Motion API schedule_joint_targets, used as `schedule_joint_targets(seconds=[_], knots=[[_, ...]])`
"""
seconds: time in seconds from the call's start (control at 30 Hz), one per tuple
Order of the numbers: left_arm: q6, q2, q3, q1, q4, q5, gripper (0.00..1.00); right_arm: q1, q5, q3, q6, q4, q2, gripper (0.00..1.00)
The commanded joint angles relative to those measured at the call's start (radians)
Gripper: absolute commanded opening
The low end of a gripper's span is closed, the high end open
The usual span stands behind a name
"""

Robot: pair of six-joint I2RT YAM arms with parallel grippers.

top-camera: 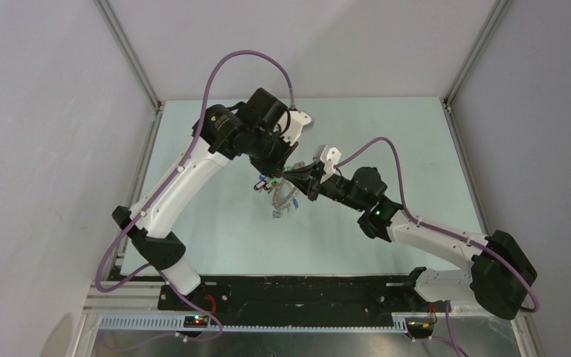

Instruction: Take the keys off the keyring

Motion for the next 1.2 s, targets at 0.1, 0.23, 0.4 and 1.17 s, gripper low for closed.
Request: schedule_joint_targets(seconds=[0.1, 0.23, 0.4, 1.17], knots=[[-0.017, -0.053, 0.048, 0.056, 0.038, 0.009, 0.0, -0.002, -0.025, 0.027, -0.026, -0.092, -0.08, 0.0], [-0.01, -0.067, 0.033, 0.086, 0.043, 0.014, 0.0, -0.002, -0.03, 0.019, -0.04, -0.12, -0.111, 0.0], [0.003, -0.076, -0.023, 0.115, 0.054, 0.03, 0.0, -0.009, -0.037, 0.005, -0.034, -0.123, -0.155, 0.0], [0.018, -0.101, -0.286, 0.172, 0.16, 0.102, 0.0, -0.042, -0.083, -0.051, 0.059, 0.087, -0.265, 0.0]])
